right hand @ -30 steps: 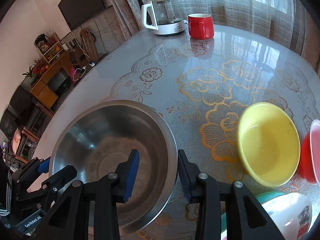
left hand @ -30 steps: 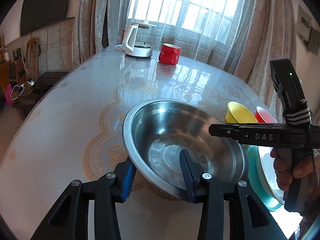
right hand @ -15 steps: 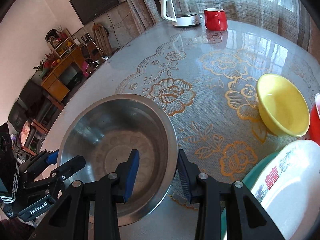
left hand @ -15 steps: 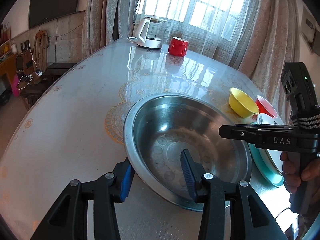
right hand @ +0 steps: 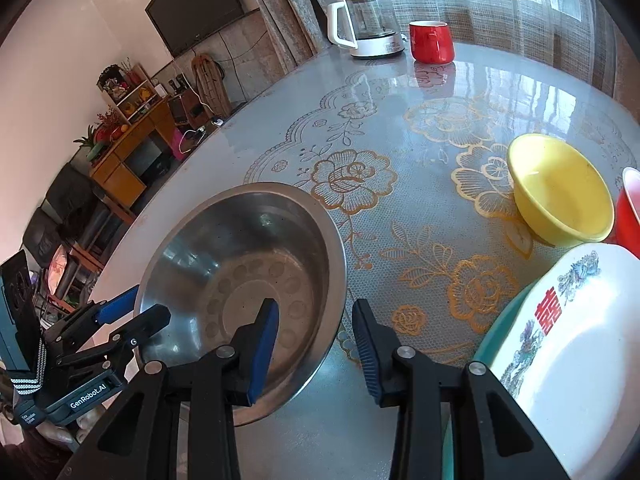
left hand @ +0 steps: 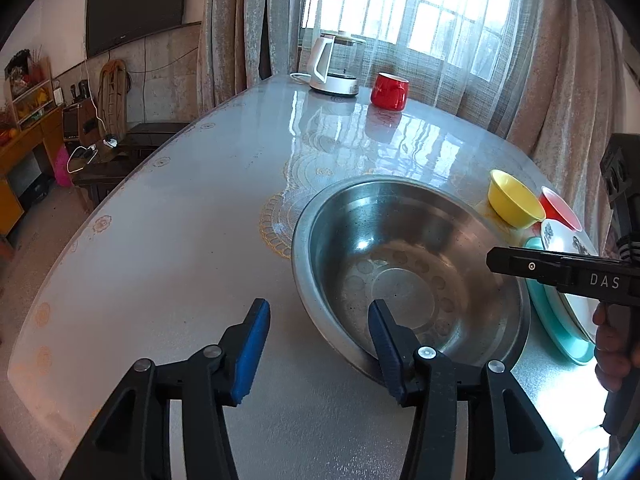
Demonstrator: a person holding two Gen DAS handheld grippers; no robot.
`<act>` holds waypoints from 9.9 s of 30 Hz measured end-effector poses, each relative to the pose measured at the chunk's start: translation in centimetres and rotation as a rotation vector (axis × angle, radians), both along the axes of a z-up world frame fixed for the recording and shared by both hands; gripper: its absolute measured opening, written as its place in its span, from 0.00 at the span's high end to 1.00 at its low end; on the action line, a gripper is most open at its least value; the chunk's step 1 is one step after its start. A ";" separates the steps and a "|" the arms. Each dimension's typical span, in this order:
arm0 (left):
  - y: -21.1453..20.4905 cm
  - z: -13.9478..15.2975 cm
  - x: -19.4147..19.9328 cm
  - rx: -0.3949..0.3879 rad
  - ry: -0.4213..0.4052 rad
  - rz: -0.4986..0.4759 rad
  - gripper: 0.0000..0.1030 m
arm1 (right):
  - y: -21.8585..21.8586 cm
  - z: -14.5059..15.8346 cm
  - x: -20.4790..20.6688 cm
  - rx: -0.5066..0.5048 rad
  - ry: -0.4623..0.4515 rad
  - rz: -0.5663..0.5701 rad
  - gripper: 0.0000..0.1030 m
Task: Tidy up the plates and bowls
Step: 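Slide the steel basin with both grippers away from the plate stack, then open both grippers and grip the yellow bowl rim, then lift the yellow bowl with both grippers and carry it over the basin, then lower the yellow bowl into the steel basin and open both grippers, then move both grippers past the plate stack toward the red bowl, then grip the red bowl rim with both grippers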
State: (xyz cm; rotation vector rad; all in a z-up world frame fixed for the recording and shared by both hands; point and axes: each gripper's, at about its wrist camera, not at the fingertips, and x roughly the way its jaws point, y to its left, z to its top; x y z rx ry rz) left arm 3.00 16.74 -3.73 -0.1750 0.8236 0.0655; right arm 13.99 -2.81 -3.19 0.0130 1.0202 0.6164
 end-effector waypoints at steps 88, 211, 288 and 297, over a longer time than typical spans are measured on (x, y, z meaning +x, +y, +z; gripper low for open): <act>-18.2 3.9 19.3 -0.137 0.075 -0.280 0.76 | -15.4 1.9 11.6 0.038 -0.008 -0.444 0.86; -6.2 3.1 1.7 0.022 -0.020 -0.101 0.44 | -4.9 3.5 -2.8 0.061 -0.137 -0.239 0.64; -29.5 3.2 23.0 -0.234 0.176 -0.426 0.53 | -32.6 0.9 8.3 0.179 0.008 -0.805 0.74; -31.8 1.4 25.3 -0.263 0.241 -0.422 0.54 | -32.8 0.3 9.9 0.191 0.030 -0.792 0.75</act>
